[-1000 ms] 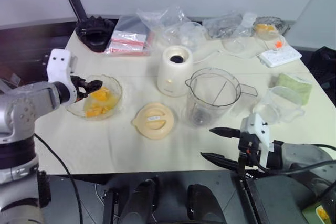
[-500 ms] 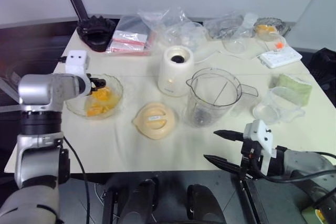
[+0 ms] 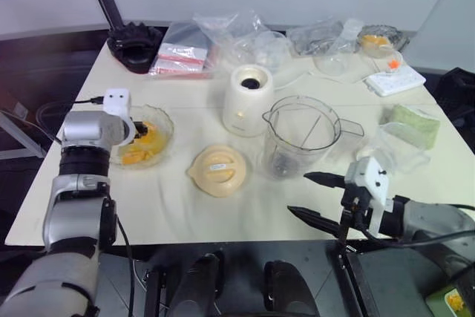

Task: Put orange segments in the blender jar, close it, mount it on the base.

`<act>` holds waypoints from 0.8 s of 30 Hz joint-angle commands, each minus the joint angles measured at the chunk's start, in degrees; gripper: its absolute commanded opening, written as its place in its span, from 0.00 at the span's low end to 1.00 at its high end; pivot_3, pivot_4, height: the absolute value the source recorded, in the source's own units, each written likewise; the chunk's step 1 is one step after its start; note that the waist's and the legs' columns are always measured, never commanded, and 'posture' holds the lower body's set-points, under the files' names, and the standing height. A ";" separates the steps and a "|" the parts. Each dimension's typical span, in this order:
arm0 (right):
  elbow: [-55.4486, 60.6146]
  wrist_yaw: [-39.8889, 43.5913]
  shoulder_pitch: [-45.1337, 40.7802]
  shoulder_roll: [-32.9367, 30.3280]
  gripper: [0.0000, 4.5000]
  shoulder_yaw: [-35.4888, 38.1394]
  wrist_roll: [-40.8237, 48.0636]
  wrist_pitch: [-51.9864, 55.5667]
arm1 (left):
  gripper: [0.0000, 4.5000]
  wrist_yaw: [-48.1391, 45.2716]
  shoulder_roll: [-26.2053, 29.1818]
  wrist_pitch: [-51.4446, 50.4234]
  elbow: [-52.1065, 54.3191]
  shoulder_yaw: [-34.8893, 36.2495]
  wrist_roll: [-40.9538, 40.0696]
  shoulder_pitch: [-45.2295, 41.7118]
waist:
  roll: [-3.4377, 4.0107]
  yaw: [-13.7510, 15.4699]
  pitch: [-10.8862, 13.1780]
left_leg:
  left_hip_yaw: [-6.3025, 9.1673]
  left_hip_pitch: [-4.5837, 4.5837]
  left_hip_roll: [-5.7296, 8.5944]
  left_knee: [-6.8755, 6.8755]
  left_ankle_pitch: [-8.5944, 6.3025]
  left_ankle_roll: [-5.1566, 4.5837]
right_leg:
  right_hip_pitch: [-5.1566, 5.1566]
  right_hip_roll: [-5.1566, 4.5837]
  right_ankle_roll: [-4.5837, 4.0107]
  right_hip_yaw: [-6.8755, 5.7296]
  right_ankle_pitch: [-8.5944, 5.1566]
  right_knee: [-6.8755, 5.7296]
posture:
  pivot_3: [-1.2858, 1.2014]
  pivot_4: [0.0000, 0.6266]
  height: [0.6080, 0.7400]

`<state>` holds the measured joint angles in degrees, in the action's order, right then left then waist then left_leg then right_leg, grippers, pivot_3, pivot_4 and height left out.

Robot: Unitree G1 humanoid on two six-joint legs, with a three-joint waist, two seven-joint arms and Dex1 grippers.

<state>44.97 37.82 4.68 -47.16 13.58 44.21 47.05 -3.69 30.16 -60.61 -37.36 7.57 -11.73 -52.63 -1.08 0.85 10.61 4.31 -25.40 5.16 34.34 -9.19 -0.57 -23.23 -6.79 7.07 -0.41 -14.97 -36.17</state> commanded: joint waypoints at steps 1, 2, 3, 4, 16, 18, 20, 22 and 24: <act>2.09 -2.02 -3.07 -0.65 0.98 -0.60 2.13 2.01 | 0.73 -0.11 -0.74 4.79 -3.66 0.42 1.72 -1.88 | -0.03 0.10 -0.02 | 0.00 0.00 0.00 0.01 0.00 0.00 | 0.01 0.00 0.00 0.00 0.00 0.00 | 0.52 0.24 1.00; 2.02 -2.43 -3.85 -0.61 0.98 -0.93 2.30 2.53 | 0.73 -0.29 -1.01 5.72 -5.26 0.39 1.94 -2.08 | -0.04 0.11 -0.02 | 0.00 0.00 0.00 0.02 0.00 0.00 | 0.02 0.00 0.00 0.00 0.00 0.00 | 0.52 0.24 1.00; 2.03 -2.72 -4.26 -0.62 0.98 -1.07 2.47 2.89 | 0.73 -0.49 -1.27 6.52 -6.49 0.33 2.13 -2.22 | -0.07 0.12 -0.04 | 0.00 0.00 0.00 0.03 0.00 0.00 | 0.02 0.00 0.00 0.00 0.01 0.00 | 0.52 0.24 1.00; 2.05 -3.00 -4.61 -0.61 0.98 -1.22 2.64 3.21 | 0.73 -1.25 -1.59 7.76 -7.78 -0.11 2.46 -2.35 | -0.09 0.11 -0.04 | 0.00 -0.01 0.00 0.04 0.00 0.00 | 0.02 0.00 0.01 0.00 0.01 0.00 | 0.52 0.24 1.00; 2.84 -3.22 -2.56 -0.88 1.00 -0.72 2.43 2.80 | 0.01 -1.01 -3.59 19.95 -17.95 -0.46 6.12 -3.39 | -0.12 -0.07 -0.09 | -0.02 0.00 0.00 0.17 0.00 -0.01 | 0.06 0.01 0.12 0.00 0.13 -0.04 | 0.52 0.24 1.00; 2.74 -2.86 -1.93 -0.99 1.00 -0.45 2.31 2.52 | 0.01 -0.70 -3.55 20.45 -16.41 -1.07 7.09 -2.58 | -0.12 -0.05 -0.08 | -0.01 0.00 0.00 0.25 0.00 -0.01 | 0.10 0.02 0.15 0.00 0.15 -0.04 | 0.52 0.24 1.00; 2.45 -2.50 -1.62 -1.04 1.00 -0.33 2.18 2.23 | 0.01 -0.21 -3.23 19.68 -14.15 -0.95 7.61 -1.99 | -0.12 -0.05 -0.08 | -0.01 -0.05 0.00 0.37 -0.02 -0.03 | 0.12 0.02 0.21 0.00 0.19 -0.04 | 0.52 0.24 1.00; 1.92 -1.88 -1.39 -1.19 1.00 -0.35 1.84 1.73 | 0.01 0.58 -2.77 18.26 -9.57 -1.58 8.75 -0.88 | -0.13 -0.09 -0.08 | -0.01 -0.08 0.00 0.49 -0.04 -0.06 | 0.15 0.02 0.24 0.00 0.23 -0.04 | 0.52 0.24 1.00; 1.42 -1.30 -1.25 -1.37 1.00 -0.41 1.54 1.23 | 0.01 1.50 -2.66 16.54 -4.72 -2.08 9.71 0.43 | -0.14 -0.07 -0.07 | -0.01 -0.11 0.00 0.54 -0.04 -0.06 | 0.16 0.02 0.26 0.01 0.25 -0.03 | 0.52 0.24 1.00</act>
<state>45.82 35.74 3.63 -47.93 11.82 45.90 49.65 -3.31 26.37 -42.92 -47.72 5.94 -3.51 -52.07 -1.22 0.78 10.54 4.30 -25.50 5.16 34.90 -9.23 -0.63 -23.07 -6.77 7.32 -0.40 -14.71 -36.21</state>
